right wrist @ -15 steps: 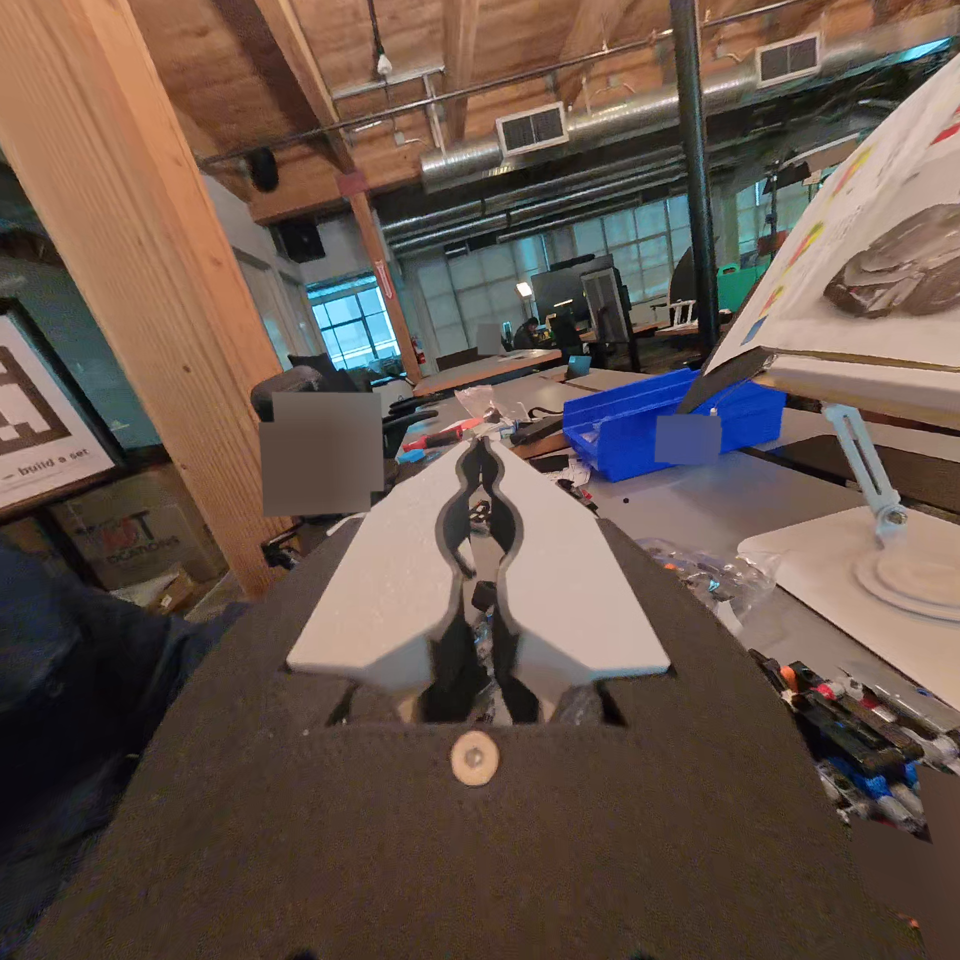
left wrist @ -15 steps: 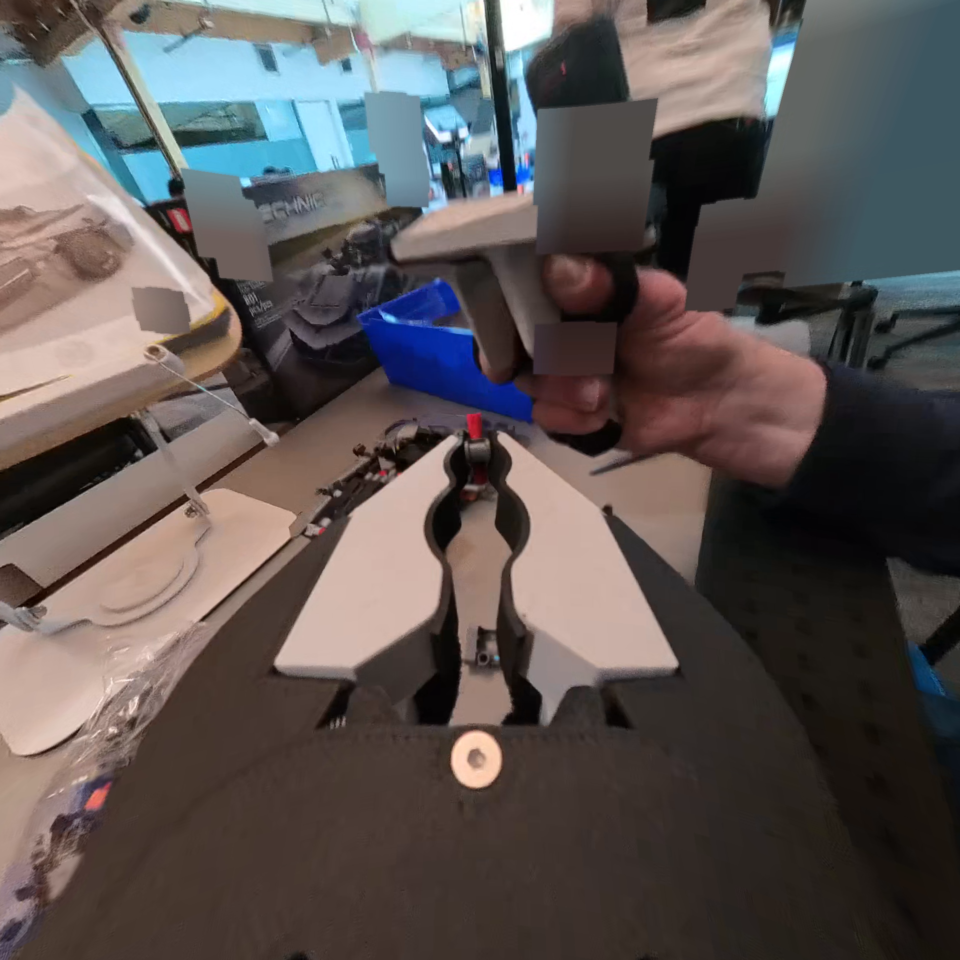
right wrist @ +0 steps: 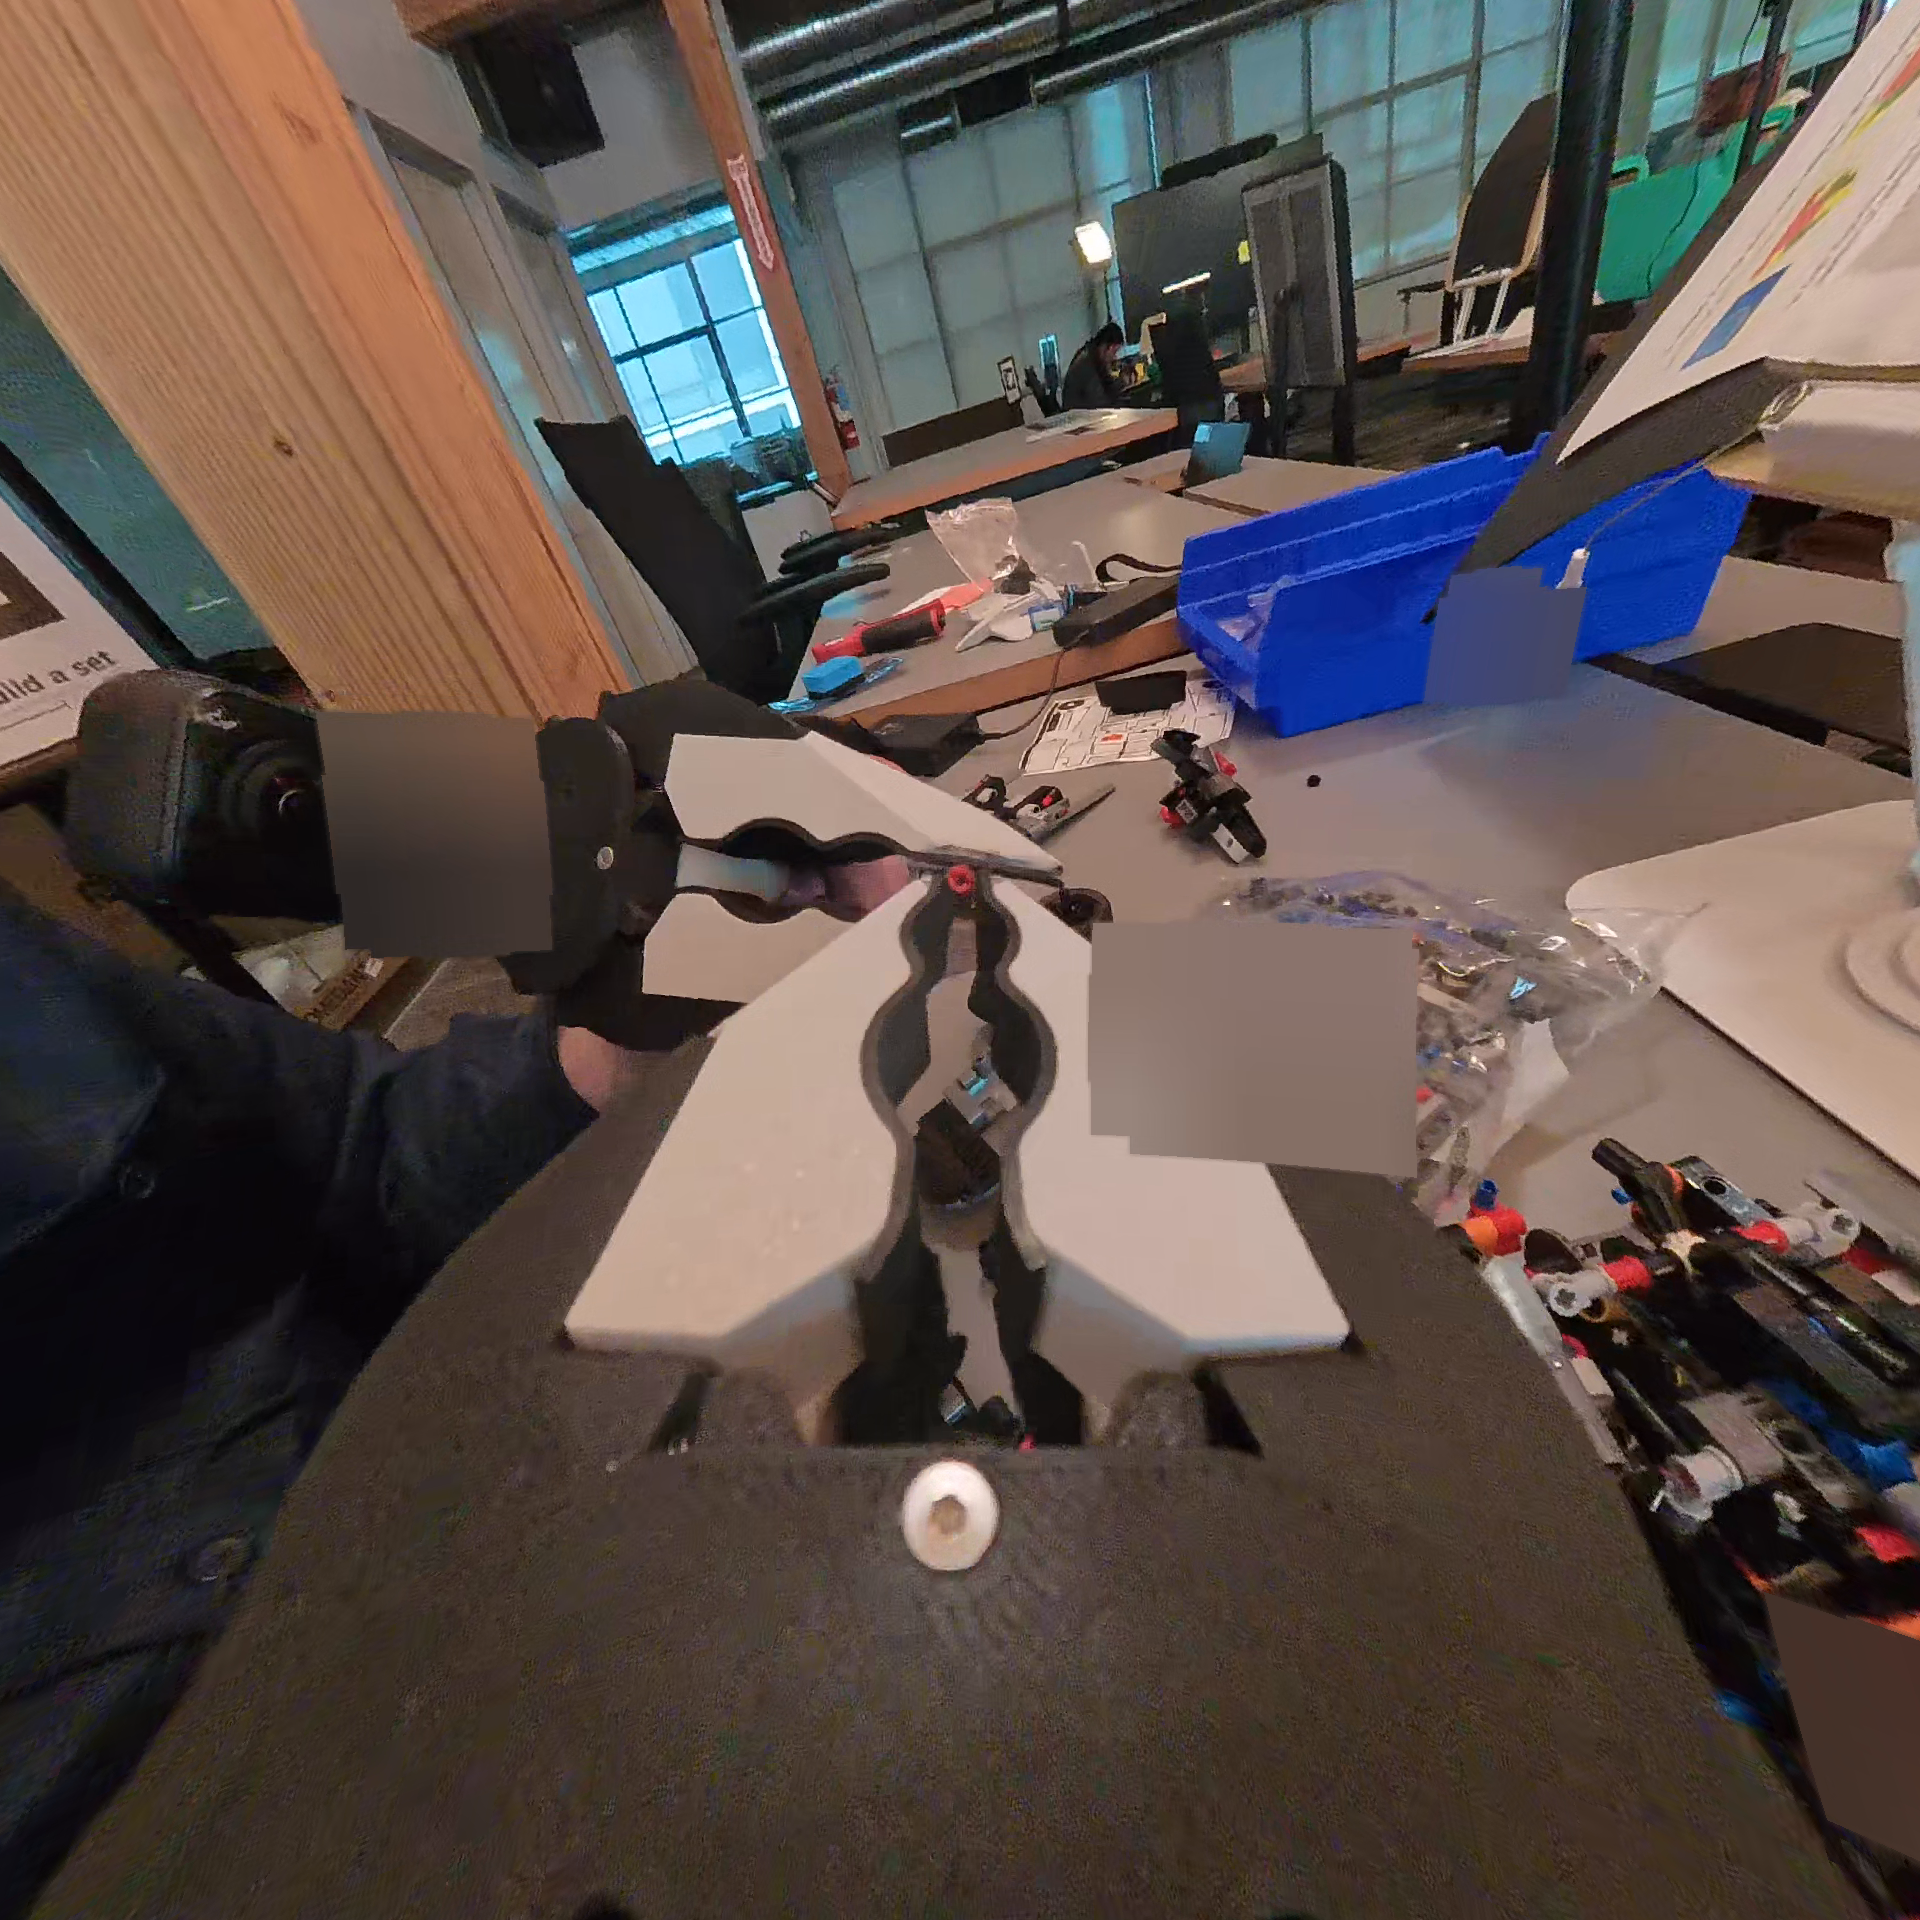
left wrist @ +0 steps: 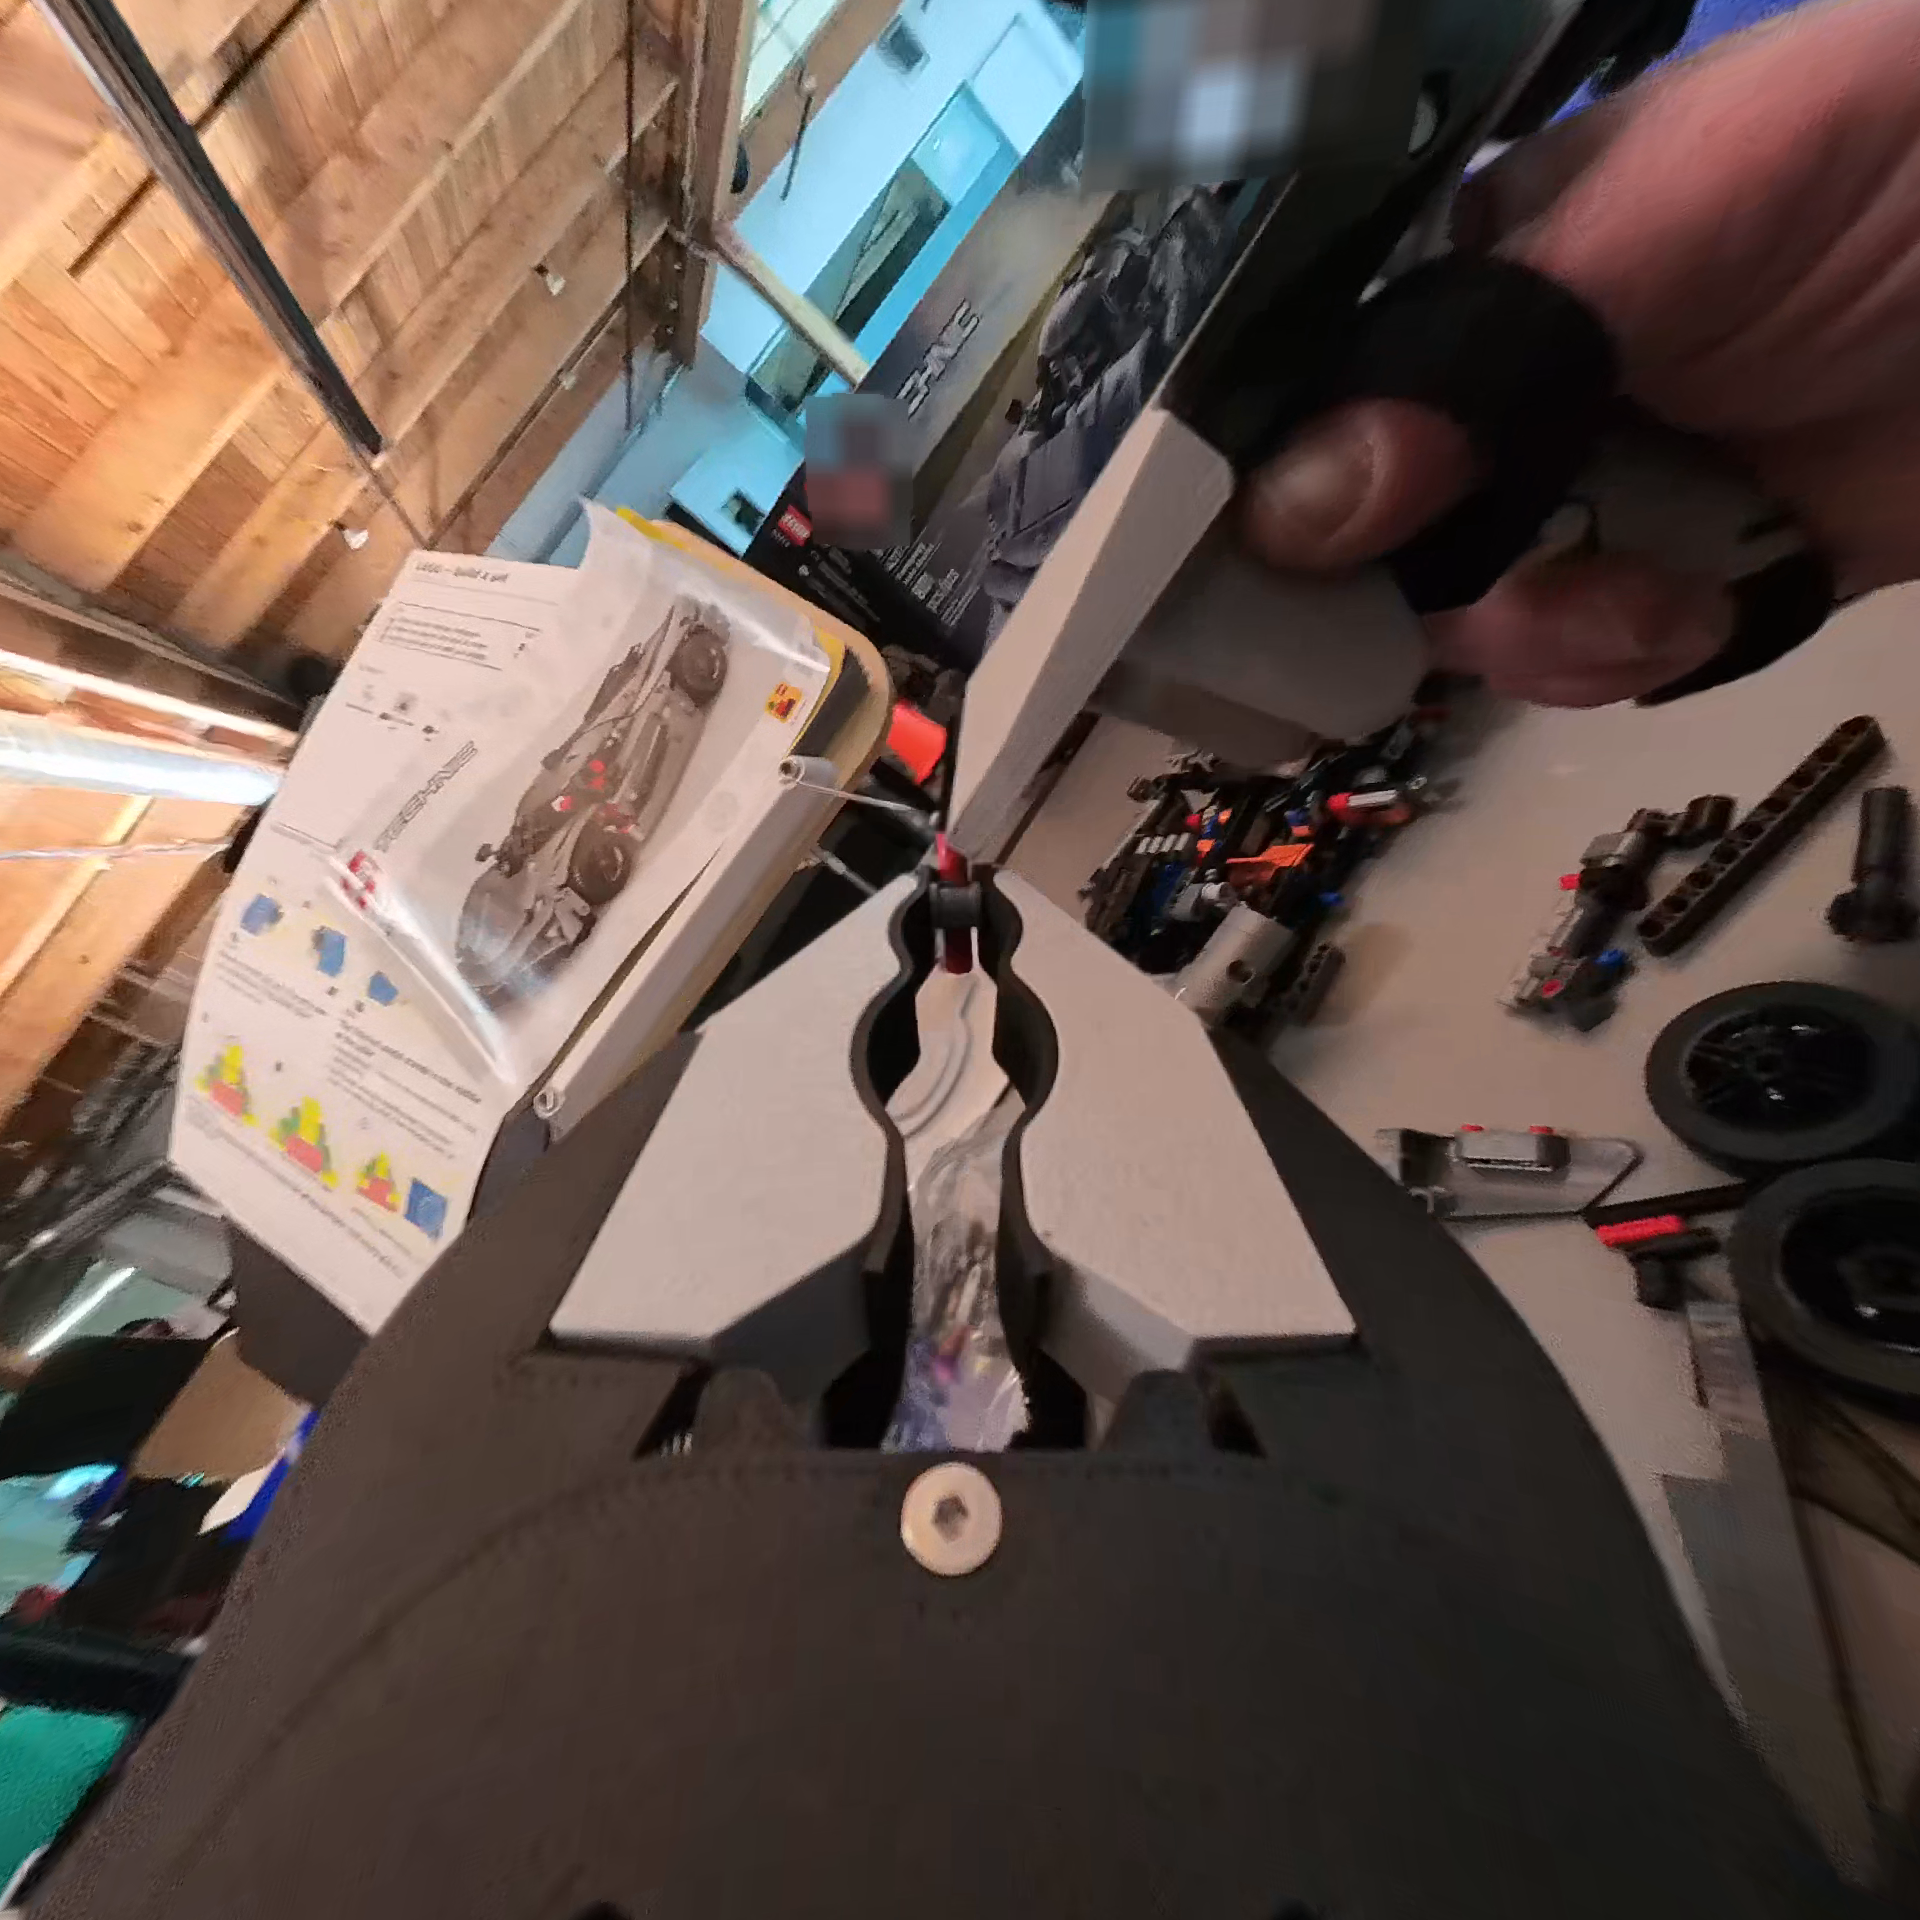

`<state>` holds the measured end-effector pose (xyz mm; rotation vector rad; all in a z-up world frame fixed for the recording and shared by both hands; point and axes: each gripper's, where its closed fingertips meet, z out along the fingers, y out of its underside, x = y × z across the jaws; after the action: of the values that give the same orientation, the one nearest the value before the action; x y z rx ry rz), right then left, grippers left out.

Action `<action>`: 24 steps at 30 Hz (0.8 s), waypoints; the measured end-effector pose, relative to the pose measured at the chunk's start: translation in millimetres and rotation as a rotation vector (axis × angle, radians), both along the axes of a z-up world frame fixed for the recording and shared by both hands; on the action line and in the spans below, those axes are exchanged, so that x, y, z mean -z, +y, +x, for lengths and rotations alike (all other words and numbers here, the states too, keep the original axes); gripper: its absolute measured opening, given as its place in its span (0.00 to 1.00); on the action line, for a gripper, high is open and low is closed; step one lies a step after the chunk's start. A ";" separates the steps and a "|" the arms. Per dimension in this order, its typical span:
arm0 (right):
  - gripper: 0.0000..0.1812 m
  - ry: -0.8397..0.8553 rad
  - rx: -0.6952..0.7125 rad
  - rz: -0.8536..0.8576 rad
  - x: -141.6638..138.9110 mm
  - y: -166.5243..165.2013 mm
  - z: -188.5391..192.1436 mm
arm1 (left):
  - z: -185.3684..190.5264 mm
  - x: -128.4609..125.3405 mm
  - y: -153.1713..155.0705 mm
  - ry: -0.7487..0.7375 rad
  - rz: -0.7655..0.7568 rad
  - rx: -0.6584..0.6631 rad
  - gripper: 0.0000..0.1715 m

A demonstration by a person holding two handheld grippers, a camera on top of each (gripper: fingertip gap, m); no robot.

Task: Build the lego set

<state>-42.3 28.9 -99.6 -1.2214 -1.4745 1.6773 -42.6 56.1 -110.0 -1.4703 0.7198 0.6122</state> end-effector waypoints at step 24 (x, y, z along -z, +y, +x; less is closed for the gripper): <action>0.01 -0.094 -0.011 0.048 18.0 -1.4 3.7 | 4.2 16.4 0.0 0.275 -0.025 -0.024 0.03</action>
<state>-38.6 27.4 -117.6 -1.2838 -1.5708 1.6021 -38.4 56.1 -126.4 -1.4340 0.9261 0.8365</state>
